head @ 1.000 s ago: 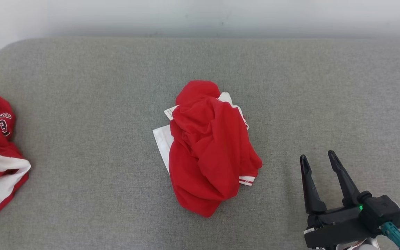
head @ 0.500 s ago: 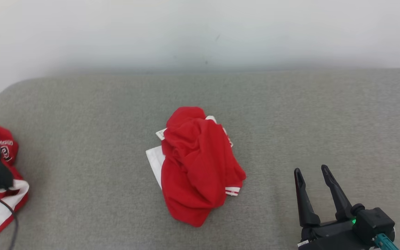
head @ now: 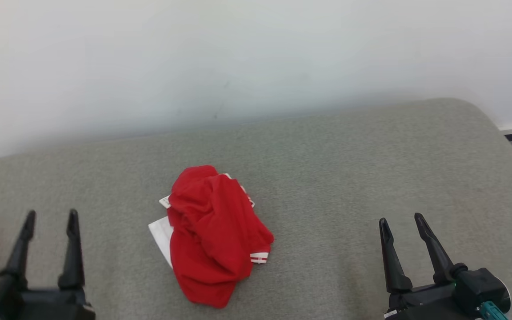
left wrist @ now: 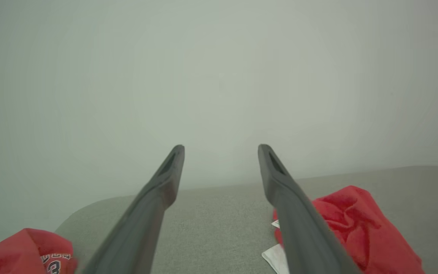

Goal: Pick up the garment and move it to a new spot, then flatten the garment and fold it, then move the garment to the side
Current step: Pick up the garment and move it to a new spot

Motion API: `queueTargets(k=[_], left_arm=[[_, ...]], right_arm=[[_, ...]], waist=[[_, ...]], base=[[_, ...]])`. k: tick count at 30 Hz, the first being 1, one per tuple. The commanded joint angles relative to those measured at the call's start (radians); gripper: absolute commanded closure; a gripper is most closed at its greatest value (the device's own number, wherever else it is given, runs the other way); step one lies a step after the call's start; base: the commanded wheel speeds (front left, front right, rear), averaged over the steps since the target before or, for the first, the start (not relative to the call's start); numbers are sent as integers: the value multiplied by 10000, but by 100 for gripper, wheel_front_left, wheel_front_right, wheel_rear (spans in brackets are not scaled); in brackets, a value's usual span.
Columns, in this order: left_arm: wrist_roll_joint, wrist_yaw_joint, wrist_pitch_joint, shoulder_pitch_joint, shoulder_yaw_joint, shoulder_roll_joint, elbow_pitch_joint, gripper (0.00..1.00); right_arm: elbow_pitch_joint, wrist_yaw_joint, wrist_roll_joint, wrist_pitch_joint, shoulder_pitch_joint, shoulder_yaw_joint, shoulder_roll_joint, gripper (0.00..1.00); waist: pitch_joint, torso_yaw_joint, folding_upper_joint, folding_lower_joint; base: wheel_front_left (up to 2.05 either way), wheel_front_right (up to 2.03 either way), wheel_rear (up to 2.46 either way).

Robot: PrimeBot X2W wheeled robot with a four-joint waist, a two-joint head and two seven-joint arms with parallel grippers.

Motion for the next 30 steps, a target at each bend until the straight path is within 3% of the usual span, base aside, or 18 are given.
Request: queueTargets(k=[1,6,12,22,30], left_arm=[[245,-135,-56,445,139,-169,-223,0],[881,-611,-57,1694,586,-1029,-780,0],[1458,-1047,-57,2886,1005,-2119,-522,0],[2662,-1671,-58,3706,1628,-3171,-69,0],[3133,-2171,-58,3915,2132,-3685,97,0]], right_arm=[[23,4,-107,-5,-33,12,-21,0],[156,4,-223,-5,86,-26,-82,0],[279,4,-233,-5,359,78,-130,0],[587,4,105,-5,797,969,-254,0],[828,4,254,-5,937,1220,-337,0]], waist=[[-315,-410,1,2],[-535,-680,1,2],[-770,-840,1,2],[-1174,-751,1,2],[-1324,-622,1,2]], base=[[0,0,0],[0,0,0],[0,0,0],[0,0,0],[0,0,0]])
